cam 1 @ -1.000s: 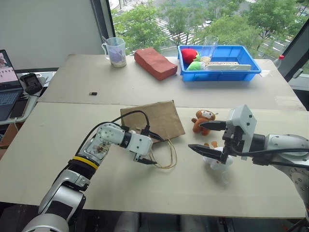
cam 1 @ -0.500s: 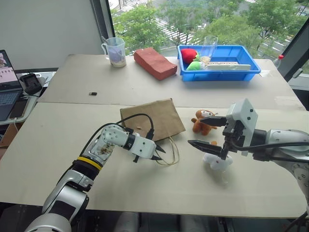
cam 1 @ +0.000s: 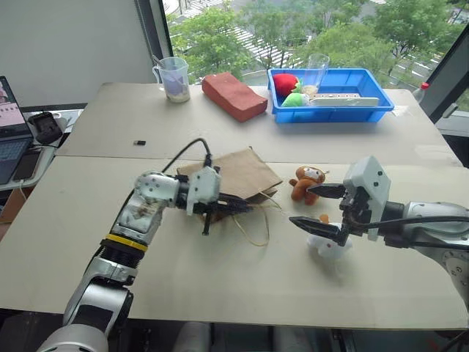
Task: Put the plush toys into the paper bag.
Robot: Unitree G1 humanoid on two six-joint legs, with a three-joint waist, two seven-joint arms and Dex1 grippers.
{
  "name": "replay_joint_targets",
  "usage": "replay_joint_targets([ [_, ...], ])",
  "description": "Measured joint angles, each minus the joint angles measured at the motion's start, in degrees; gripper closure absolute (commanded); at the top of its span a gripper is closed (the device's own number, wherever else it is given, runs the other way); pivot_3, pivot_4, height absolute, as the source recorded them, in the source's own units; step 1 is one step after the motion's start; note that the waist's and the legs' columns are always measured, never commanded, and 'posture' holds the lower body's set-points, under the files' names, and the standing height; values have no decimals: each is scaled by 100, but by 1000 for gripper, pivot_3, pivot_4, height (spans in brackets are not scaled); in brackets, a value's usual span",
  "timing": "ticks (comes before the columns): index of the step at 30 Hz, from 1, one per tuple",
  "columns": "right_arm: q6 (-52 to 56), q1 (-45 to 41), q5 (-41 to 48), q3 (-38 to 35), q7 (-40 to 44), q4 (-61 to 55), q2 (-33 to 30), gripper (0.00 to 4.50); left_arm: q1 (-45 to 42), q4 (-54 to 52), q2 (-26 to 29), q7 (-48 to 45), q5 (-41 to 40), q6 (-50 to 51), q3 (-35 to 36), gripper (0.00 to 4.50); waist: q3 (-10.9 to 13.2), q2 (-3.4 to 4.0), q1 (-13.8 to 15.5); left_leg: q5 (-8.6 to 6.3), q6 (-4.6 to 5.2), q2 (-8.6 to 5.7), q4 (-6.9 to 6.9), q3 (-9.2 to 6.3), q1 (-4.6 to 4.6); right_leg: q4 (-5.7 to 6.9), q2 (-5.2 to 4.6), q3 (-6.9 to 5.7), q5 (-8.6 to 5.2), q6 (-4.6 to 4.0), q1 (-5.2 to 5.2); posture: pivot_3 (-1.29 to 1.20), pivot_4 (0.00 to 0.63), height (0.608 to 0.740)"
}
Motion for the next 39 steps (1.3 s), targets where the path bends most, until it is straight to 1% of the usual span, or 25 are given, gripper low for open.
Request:
replay_joint_targets([
  [2, -173, 109, -113, 28, 9, 133, 173, 1526, -20, -76, 40, 32, -158, 285, 149, 4500, 0, 0, 4, 0, 0, 0, 1, 0, 0, 0, 0, 0, 0, 0, 1, 0, 150, 740],
  [5, -472, 162, -363, 277, 4, 323, 482, 2557, -49, -134, 71, 45, -245, 495, 279, 4500, 0, -1, 4, 0, -1, 0, 2, 0, 0, 0, 0, 0, 0, 0, 1, 0, 150, 740],
  [10, -1043, 118, -1108, 1158, -292, 889, 1403, 4310, -59, -137, 54, 63, -244, 495, 290, 4500, 0, -2, -18, 1, -1, 0, 2, 0, 1, 1, 2, 1, 0, 0, -3, 0, 150, 740],
  [11, -1128, 68, -1241, 1283, -377, 1008, 1576, 4453, -69, -135, 44, 84, -243, 498, 292, 4500, 0, -2, -20, 1, -2, 0, 2, 0, 0, 1, 2, 1, 0, 0, -4, 0, 150, 740],
  [15, -1532, -374, -1875, 1755, -817, 1587, 2406, 4453, -116, -133, -28, 136, -241, 482, 306, 4500, 0, -1, -35, 2, -4, 1, 1, 0, 4, 1, 3, 2, 0, 0, -4, 0, 150, 740],
  [18, -1813, -649, -2175, 2037, -1022, 2062, 3004, 4453, -127, -130, -47, 157, -240, 479, 318, 4500, 0, -1, -52, 3, -5, 2, 1, -2, 4, 7, 6, 2, 0, -1, -5, 0, 150, 740],
  [21, -2083, -959, -2384, 2221, -1068, 2701, 3536, 4453, -141, -128, -51, 157, -239, 469, 346, 4500, 0, -1, -86, 4, -7, 2, 1, -3, 4, 6, 6, 2, 0, -1, -6, 0, 150, 740],
  [24, -2310, -1191, -2592, 2369, -1066, 3311, 3916, 4453, -190, -128, -76, 161, -237, 465, 359, 4500, 0, -1, -122, 4, -8, 2, 0, -4, 3, 7, 6, 1, 0, -1, -7, 0, 150, 740],
  [29, -2438, -1531, -3072, 2438, -1452, 4386, 4347, 4453, -246, -128, -117, 274, -237, 471, 426, 4500, 0, -1, -171, 5, -9, 3, -3, -6, 6, 10, 8, 2, 1, -1, -10, 0, 150, 740],
  [32, -2298, -1660, -3107, 2283, -1661, 4538, 4543, 4453, -368, -47, -112, 508, -239, 508, 604, 4500, 0, -1, -181, 5, -10, 6, -6, -8, 8, 11, 13, 2, 1, -1, -12, 0, 150, 740],
  [39, -2236, -1708, -3308, 2269, -1756, 4578, 4554, 4453, -826, 158, -9, 1575, -229, 713, 1408, 4500, -1, 0, -197, 5, -9, 8, -8, -11, 13, 14, 15, 2, 1, -1, -11, 0, 150, 740],
])
